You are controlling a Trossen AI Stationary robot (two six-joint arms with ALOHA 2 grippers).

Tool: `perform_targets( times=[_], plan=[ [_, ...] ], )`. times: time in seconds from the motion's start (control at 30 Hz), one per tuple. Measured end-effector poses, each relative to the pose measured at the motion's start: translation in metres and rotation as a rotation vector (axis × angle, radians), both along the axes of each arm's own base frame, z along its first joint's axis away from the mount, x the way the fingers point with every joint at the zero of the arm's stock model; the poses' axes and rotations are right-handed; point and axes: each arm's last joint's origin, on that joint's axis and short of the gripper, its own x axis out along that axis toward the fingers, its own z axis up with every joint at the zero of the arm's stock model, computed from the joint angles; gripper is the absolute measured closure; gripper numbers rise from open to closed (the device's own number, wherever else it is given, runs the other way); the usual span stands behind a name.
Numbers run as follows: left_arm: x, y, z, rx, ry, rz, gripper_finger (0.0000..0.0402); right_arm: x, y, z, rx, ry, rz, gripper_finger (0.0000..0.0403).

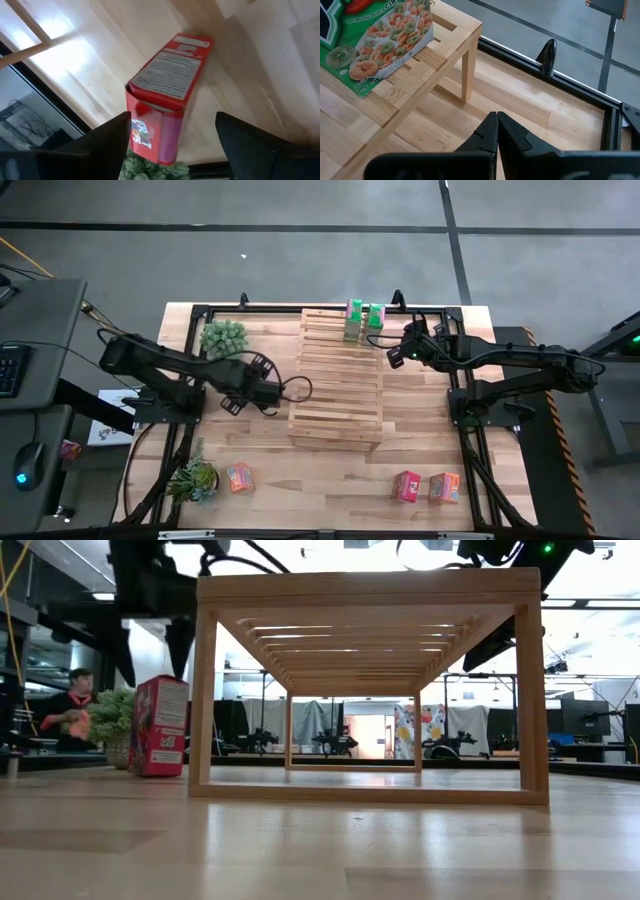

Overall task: Stack cereal on shelf
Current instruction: Put the left red box cereal on the shelf

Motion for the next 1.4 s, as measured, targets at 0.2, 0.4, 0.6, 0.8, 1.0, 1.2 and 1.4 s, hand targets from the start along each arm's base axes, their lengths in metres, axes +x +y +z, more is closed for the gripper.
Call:
perform_targets(
  times=[0.2, 0.4, 0.6, 0.8, 1.0, 1.2, 1.4],
  plan=[
    [0.003, 0.013, -0.003, 0.001, 0.034, -0.002, 0.0119, 0.000, 0.000, 0.000, -0.003, 0.005, 0.004, 0.0402],
    [0.005, 0.025, -0.005, -0.077, 0.025, 0.052, 0.0119, 0.000, 0.000, 0.000, -0.002, 0.006, 0.005, 0.0402],
    [-0.002, 0.031, -0.021, -0.133, 0.078, 0.057, 0.0119, 0.000, 0.000, 0.000, 0.001, 0.005, 0.008, 0.0402],
    [-0.002, 0.031, -0.025, -0.134, 0.057, 0.084, 0.0159, 0.000, 0.000, 0.000, 0.004, 0.006, 0.009, 0.0402],
    [-0.004, 0.026, -0.023, -0.126, 0.034, 0.117, 0.0257, 0.000, 0.000, 0.000, 0.004, 0.006, 0.009, 0.0402],
    [-0.004, 0.020, 0.012, -0.097, 0.041, 0.218, 0.0298, 0.000, 0.000, 0.000, 0.002, 0.009, 0.012, 0.0402],
    [0.000, 0.015, 0.092, 0.067, -0.158, 0.243, 0.0271, 0.000, 0.000, 0.000, -0.002, 0.018, 0.021, 0.0402]
  ],
)
